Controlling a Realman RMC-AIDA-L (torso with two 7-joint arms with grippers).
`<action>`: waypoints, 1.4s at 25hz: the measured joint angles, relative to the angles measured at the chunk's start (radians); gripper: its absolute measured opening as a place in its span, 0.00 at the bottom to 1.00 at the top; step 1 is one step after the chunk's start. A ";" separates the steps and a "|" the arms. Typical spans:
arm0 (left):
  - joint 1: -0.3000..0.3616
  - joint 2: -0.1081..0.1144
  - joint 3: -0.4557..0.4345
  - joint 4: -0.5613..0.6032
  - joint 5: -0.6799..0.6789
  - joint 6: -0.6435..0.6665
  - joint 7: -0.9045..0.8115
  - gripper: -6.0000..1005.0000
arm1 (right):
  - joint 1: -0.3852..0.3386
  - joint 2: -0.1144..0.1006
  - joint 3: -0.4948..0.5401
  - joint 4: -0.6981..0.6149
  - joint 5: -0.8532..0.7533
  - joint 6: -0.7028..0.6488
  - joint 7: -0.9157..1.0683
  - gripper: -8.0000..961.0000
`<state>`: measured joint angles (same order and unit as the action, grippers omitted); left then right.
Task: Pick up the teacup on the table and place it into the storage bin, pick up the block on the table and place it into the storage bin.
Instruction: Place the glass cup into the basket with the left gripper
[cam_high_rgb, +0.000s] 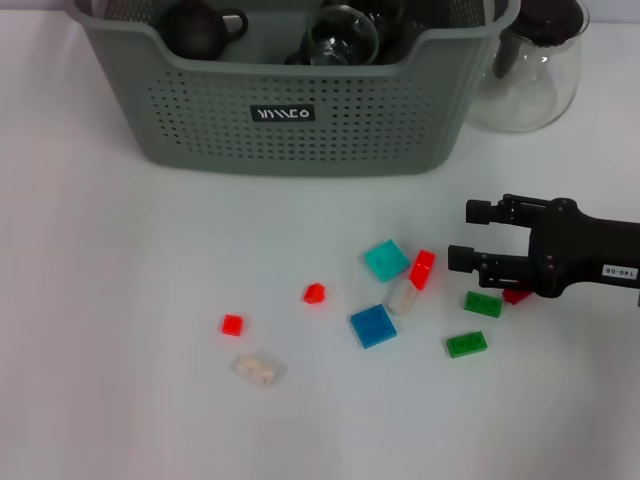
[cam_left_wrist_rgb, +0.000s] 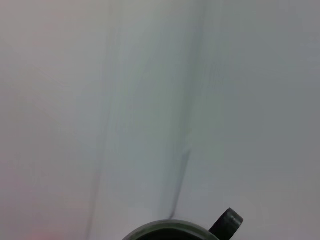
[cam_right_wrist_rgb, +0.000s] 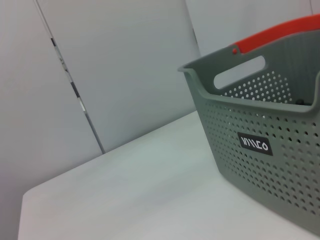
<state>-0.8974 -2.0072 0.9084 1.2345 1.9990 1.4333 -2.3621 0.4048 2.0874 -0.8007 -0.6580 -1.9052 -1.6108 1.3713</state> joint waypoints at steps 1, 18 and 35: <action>-0.040 0.014 0.030 -0.054 0.032 -0.035 -0.049 0.08 | 0.000 0.001 0.000 0.000 0.000 0.003 0.000 0.83; -0.257 0.001 0.185 -0.488 0.395 -0.318 -0.094 0.10 | -0.006 0.003 -0.006 0.011 0.000 0.019 -0.008 0.83; -0.289 -0.046 0.183 -0.652 0.426 -0.468 -0.135 0.12 | -0.003 0.005 -0.007 0.025 -0.027 0.045 -0.009 0.83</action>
<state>-1.1861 -2.0535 1.0912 0.5823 2.4248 0.9655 -2.4972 0.4021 2.0924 -0.8079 -0.6327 -1.9326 -1.5657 1.3623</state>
